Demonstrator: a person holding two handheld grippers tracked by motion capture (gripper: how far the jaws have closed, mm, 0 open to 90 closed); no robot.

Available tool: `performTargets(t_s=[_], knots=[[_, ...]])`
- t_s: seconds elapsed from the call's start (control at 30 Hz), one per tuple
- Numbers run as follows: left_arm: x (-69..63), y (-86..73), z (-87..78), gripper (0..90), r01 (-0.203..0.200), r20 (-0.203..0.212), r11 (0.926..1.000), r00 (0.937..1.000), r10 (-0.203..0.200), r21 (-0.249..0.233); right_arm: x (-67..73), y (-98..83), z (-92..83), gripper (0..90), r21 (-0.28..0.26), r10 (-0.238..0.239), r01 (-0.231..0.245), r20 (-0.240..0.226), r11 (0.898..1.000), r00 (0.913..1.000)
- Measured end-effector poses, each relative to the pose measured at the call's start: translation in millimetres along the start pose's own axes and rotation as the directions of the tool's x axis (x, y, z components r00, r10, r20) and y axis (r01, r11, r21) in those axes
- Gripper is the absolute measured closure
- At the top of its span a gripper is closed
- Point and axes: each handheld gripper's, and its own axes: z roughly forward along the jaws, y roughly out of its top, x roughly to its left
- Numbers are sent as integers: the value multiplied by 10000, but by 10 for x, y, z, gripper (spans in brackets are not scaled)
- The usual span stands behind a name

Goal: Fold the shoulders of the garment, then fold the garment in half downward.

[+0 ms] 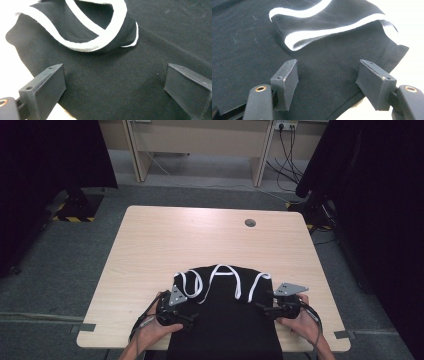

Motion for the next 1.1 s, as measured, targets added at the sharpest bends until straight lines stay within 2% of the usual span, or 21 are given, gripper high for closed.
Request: performTargets(t_s=[0.4,0.83,1.1], knots=[[124,72,76,27,177,-137,9998,9997,-177,-16,-159,101,129,329,-207,114,-113,34,9997,9999],[146,82,86,27,213,-195,9998,9996,-213,-15,-194,158,187,321,-174,136,-134,89,9998,9999],[144,83,86,25,199,-177,9998,9996,-199,-7,-191,164,178,269,-88,148,-150,-219,9998,9997]])
